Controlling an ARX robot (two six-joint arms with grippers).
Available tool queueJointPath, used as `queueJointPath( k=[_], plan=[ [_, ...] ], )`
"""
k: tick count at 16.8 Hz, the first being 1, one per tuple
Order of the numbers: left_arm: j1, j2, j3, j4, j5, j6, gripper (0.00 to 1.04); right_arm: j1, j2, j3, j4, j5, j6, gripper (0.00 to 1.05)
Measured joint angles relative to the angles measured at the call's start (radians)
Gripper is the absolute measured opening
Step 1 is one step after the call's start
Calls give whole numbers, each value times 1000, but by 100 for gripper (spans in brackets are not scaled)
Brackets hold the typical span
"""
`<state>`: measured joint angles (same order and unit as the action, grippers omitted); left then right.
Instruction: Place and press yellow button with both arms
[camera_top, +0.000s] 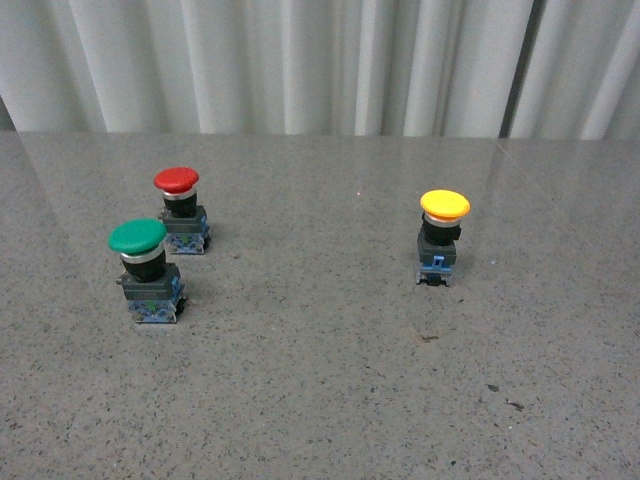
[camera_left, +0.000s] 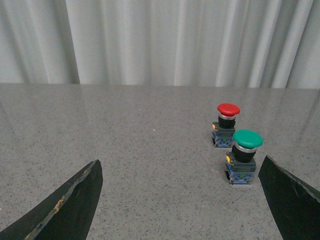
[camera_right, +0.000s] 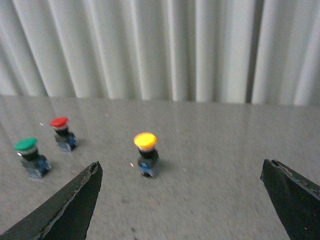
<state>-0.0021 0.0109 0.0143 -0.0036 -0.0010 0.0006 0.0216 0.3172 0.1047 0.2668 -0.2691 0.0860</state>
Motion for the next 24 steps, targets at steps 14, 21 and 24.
queueJointPath(
  k=[14, 21, 24],
  plan=[
    [0, 0, 0, 0, 1, 0, 98, 459, 1217, 731, 219, 199, -50, 98],
    [0, 0, 0, 0, 0, 0, 98, 360, 1316, 852, 90, 159, -42, 32],
    [0, 0, 0, 0, 1, 0, 98, 317, 1332, 842, 0, 140, -67, 2]
  ],
)
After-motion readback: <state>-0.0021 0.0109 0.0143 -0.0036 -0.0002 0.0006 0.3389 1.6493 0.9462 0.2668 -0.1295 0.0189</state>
